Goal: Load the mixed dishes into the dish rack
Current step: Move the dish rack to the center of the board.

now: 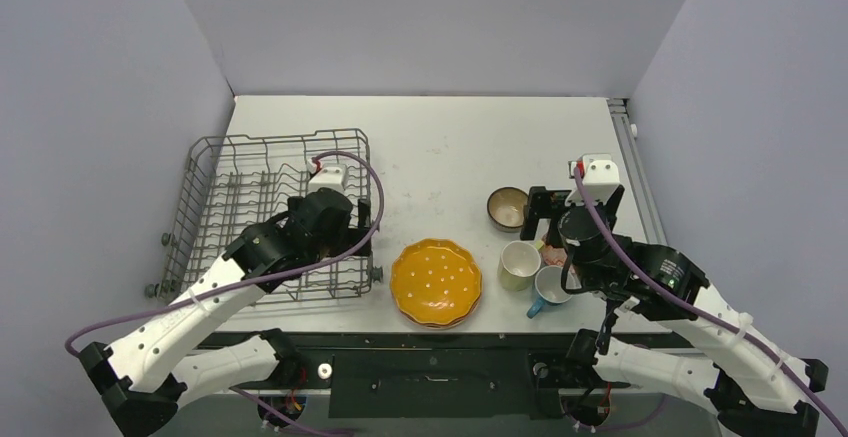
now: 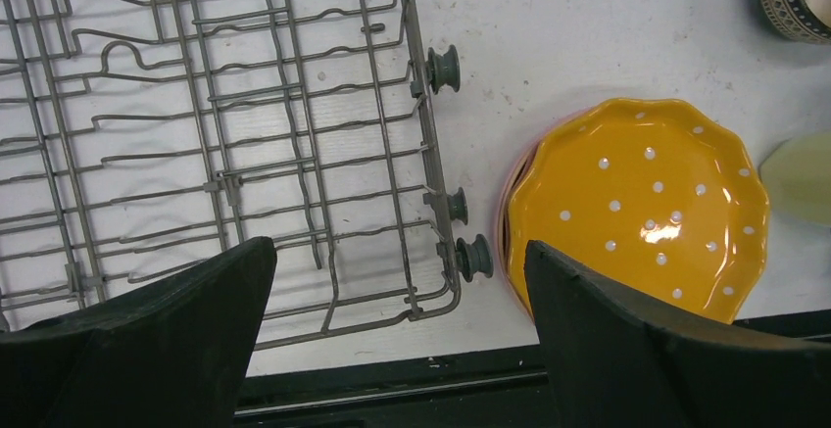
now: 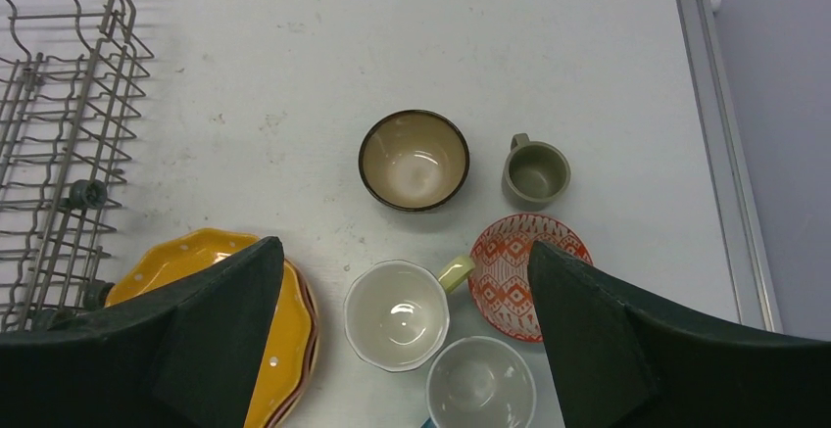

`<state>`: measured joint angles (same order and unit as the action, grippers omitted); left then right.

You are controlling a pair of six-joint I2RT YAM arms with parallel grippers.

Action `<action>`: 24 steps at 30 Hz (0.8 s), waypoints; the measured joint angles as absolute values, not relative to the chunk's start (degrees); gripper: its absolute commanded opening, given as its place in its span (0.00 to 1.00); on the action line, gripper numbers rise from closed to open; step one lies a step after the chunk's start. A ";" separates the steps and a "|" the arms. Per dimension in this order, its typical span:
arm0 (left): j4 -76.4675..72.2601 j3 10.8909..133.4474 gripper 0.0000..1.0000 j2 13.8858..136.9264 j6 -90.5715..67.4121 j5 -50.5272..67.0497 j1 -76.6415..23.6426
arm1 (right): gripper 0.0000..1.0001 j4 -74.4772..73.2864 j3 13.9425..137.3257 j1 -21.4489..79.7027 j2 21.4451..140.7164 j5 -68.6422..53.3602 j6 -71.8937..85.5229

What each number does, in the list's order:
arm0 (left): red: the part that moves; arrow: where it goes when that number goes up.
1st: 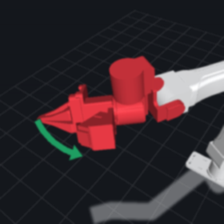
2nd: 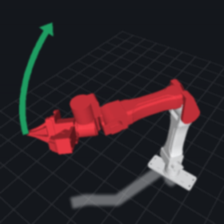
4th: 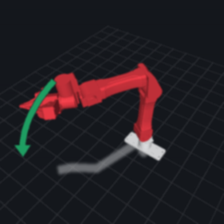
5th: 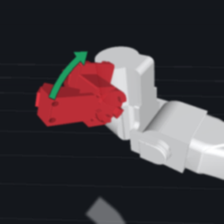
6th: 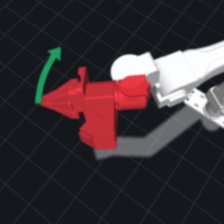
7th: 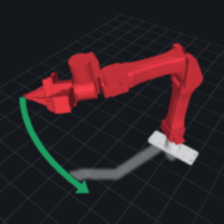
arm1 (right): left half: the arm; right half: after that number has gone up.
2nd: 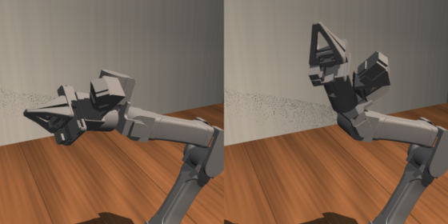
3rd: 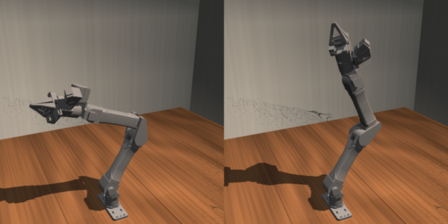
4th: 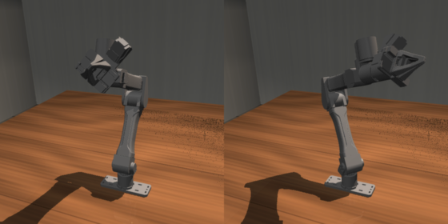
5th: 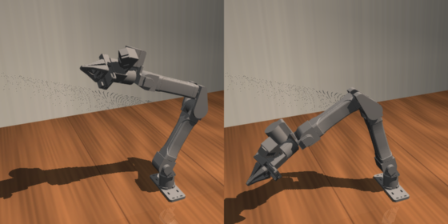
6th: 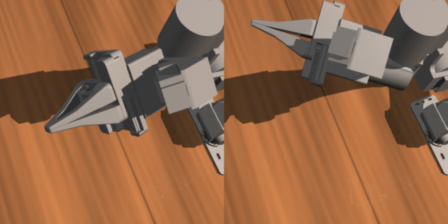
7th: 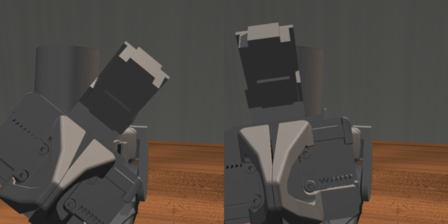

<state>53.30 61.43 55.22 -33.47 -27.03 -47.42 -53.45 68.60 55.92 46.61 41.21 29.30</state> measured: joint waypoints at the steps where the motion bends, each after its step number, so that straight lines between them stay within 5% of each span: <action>1: 53.25 61.41 0.96 56.18 -33.78 -26.33 -46.63 | 0.89 -54.00 68.60 55.92 46.85 41.28 29.39; 6: 52.23 60.64 1.00 58.85 -34.15 -23.44 -43.68 | 0.88 -55.11 68.51 55.92 46.81 41.45 29.71; 24: 46.09 57.01 0.71 71.92 -35.86 -15.51 -41.36 | 0.85 -55.94 64.51 55.92 43.64 41.08 32.45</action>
